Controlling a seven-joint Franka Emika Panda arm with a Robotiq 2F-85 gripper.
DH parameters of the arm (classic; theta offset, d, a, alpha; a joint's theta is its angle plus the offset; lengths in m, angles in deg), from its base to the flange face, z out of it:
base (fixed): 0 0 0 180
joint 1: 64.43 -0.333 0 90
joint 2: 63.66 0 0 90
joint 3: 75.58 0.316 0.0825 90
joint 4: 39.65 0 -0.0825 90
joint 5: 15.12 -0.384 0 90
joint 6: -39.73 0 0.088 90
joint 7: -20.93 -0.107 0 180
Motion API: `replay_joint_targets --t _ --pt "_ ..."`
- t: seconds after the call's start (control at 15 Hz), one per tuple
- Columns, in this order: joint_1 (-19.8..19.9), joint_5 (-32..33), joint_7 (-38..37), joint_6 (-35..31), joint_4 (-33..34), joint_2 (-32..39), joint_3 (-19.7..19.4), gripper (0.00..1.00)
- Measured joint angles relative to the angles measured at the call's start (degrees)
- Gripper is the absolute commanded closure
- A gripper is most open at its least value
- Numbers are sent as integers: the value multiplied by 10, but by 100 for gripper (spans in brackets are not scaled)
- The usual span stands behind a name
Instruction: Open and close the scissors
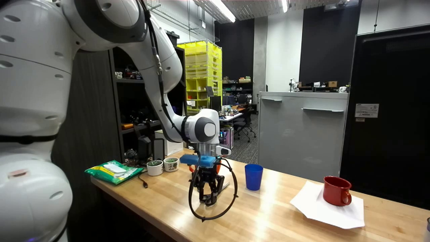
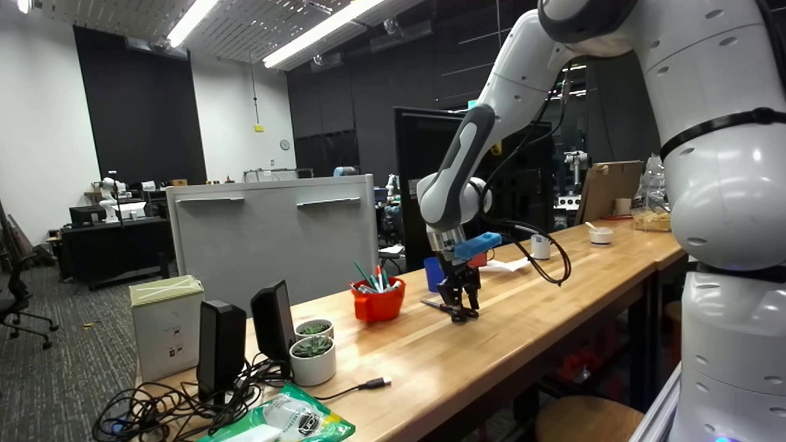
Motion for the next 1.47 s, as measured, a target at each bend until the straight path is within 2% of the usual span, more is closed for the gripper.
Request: replay_joint_targets --t 0.07,0.2,0.33,0.4,0.47,0.8,1.2,1.27,1.4,1.47 --pt "0 0 0 2 2 1 0 60" --pt "0 0 0 3 4 2 0 65" --pt "0 0 0 4 7 6 0 60" --pt "0 0 0 5 8 7 0 62" --pt "-1 0 0 7 10 8 0 58" --pt "-1 0 0 10 14 12 0 54" --pt "-1 0 1 13 18 16 0 58" --pt "-1 0 1 14 19 16 0 52" --pt "-1 0 1 17 21 17 0 29" --pt "-1 0 1 18 22 18 0 23"
